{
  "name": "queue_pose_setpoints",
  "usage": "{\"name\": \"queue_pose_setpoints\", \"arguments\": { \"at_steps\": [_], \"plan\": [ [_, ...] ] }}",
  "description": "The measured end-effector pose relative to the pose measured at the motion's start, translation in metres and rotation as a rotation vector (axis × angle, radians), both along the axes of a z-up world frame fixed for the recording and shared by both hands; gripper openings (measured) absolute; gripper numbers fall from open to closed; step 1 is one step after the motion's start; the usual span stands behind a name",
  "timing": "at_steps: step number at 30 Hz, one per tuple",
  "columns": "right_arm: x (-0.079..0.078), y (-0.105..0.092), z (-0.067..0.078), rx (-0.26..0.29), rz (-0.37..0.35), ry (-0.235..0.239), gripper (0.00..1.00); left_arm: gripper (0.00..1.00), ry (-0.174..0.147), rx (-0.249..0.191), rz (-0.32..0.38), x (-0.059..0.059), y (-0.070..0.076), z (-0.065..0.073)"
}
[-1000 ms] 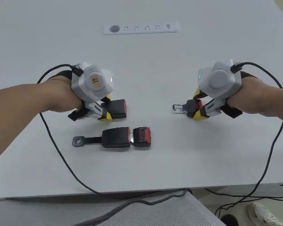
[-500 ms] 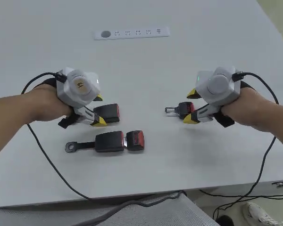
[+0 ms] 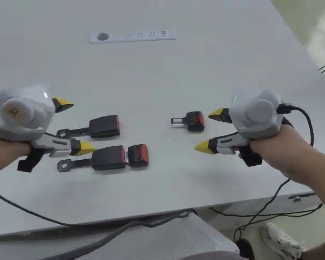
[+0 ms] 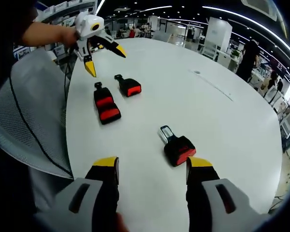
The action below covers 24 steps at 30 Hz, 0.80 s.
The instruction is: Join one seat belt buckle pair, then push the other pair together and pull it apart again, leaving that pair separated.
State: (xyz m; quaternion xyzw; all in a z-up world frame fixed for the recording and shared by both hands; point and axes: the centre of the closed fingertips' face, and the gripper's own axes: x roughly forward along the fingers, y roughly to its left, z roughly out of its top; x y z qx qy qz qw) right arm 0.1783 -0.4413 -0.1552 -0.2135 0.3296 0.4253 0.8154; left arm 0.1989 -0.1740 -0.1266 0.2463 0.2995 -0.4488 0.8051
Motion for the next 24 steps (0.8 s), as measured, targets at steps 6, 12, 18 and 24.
{"name": "queue_pose_setpoints", "arguments": {
  "at_steps": [6, 12, 18, 24],
  "plan": [
    [-0.022, 0.000, 0.002, 0.001, -0.008, -0.008, 0.61, 0.93, 0.054, 0.013, 0.051, -0.033, 0.015, -0.005],
    [-0.033, 0.000, 0.013, 0.003, -0.025, -0.047, 0.73, 1.00, 0.063, 0.034, 0.106, -0.047, 0.035, -0.007],
    [-0.043, 0.000, 0.016, 0.003, -0.031, -0.061, 0.82, 1.00, 0.074, 0.045, 0.139, -0.056, 0.046, -0.005],
    [-0.048, 0.000, 0.011, 0.025, -0.052, -0.052, 0.91, 1.00, 0.078, 0.052, 0.149, -0.068, 0.048, -0.006]
  ]
}}
